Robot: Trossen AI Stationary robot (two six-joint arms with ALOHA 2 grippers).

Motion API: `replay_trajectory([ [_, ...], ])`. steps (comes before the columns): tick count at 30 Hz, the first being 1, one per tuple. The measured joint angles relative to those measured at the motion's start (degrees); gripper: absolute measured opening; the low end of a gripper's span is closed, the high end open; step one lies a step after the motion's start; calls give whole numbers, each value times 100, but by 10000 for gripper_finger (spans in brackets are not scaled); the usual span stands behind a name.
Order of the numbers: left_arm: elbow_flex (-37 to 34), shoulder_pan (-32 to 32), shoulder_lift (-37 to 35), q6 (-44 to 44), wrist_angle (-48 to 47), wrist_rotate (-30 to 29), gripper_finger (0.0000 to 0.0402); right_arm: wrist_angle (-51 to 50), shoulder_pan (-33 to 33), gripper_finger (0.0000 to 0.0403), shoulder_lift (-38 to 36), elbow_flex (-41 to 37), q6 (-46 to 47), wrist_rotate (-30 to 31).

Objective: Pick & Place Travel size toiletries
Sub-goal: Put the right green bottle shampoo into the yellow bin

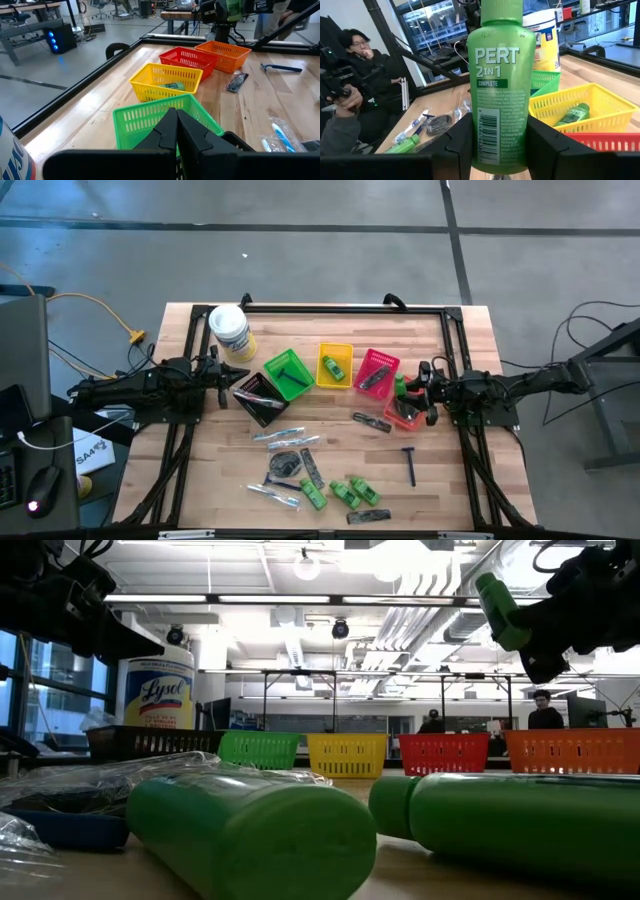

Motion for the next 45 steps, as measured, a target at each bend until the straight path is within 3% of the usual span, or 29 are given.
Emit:
replay_trajectory([
  [8,0,0,-2,-39,70,-2,0,114,-1,127,315,411,189,177],
  [15,0,0,-2,-42,188,-2,0,-78,-15,127,2362,1672,157,397],
  [19,0,-2,-2,-42,165,-2,0,-1002,-362,127,3804,2778,561,486],
  [27,2,-1,0,-42,-97,-2,0,-2620,-1339,127,6040,4980,815,-477],
  [37,2,0,0,-43,-162,-2,0,-3472,-2189,127,7619,6457,921,-1396],
  [45,2,-2,0,-44,-177,-2,0,-3624,-2404,127,8363,6758,1297,-1007],
])
